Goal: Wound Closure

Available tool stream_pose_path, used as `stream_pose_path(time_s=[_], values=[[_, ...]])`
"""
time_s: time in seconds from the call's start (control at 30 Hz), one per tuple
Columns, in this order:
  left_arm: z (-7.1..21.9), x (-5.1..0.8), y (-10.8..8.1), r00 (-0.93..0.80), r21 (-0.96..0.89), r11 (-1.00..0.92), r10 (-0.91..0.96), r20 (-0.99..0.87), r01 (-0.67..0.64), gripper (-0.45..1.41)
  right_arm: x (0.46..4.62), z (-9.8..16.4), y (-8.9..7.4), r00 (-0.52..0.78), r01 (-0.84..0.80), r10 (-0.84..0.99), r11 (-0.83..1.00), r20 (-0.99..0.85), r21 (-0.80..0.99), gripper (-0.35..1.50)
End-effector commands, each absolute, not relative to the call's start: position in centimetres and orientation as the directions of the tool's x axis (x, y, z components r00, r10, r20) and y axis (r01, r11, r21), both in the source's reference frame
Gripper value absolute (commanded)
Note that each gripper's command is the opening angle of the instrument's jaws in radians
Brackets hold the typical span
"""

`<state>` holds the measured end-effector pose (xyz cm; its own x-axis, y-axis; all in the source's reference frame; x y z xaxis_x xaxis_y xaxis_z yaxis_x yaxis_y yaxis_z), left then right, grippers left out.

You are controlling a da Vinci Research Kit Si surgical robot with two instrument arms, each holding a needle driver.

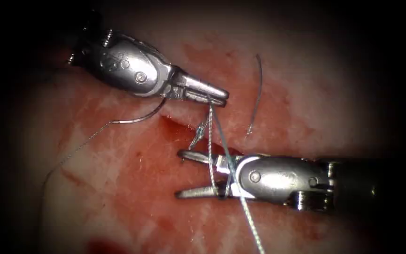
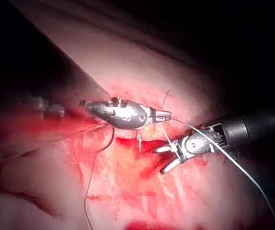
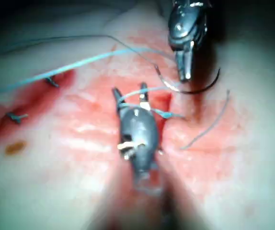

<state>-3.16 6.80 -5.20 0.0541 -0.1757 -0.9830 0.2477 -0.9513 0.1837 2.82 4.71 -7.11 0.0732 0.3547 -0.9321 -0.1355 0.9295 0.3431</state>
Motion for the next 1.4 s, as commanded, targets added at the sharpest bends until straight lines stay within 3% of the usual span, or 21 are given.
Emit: stream_pose_path(time_s=[0.03,0.63,1.4], values=[[-5.13,-3.21,6.76,0.056,0.186,-0.950,-0.178,-0.982,0.249,-0.35,2.89,-7.05,4.66,0.057,-0.133,0.363,0.926,-0.930,0.353,0.46],[-4.80,-3.09,6.43,0.126,0.229,-0.934,-0.201,-0.971,0.273,-0.35,2.75,-7.03,4.81,-0.157,-0.142,0.461,0.864,-0.873,0.482,0.47],[-4.68,-2.91,6.16,0.096,0.195,-0.943,-0.175,-0.980,0.269,-0.35,2.40,-7.15,5.06,-0.188,-0.256,0.483,0.816,-0.855,0.518,0.47]])
